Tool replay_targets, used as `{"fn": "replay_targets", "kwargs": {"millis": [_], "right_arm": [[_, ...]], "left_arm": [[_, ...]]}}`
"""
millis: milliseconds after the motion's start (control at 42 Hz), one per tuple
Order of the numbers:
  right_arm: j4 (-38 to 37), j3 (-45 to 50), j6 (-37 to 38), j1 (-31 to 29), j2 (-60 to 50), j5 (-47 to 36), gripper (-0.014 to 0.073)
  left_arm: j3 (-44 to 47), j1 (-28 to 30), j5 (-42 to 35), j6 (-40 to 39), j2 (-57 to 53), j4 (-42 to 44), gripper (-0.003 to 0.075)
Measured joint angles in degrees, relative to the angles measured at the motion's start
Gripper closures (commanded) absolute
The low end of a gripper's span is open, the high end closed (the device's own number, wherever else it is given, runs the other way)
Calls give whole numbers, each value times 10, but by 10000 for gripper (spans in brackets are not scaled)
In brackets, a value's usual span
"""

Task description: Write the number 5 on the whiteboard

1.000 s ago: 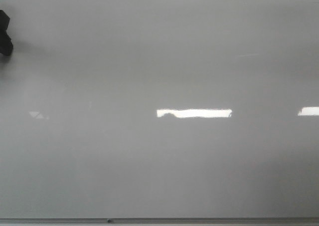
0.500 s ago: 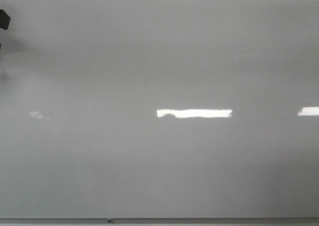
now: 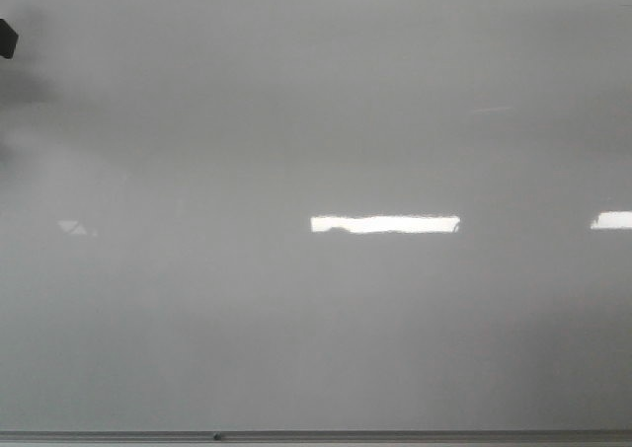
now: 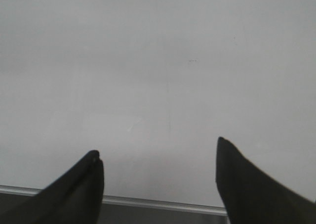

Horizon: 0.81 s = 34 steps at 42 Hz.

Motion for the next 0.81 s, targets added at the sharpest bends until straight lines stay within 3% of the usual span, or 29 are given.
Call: {"fn": "replay_targets", "kwargs": {"millis": [190,548,810], "right_arm": [[0,0,0,0,0,0,86],[0,0,0,0,0,0,86],[0,0,0,0,0,0,86]], "left_arm": [[-24,0,81,14,-8,0,733],[-156,-4,373,108,-38,-6,733],[-222,-79,476,180,-39,-45,733]]}}
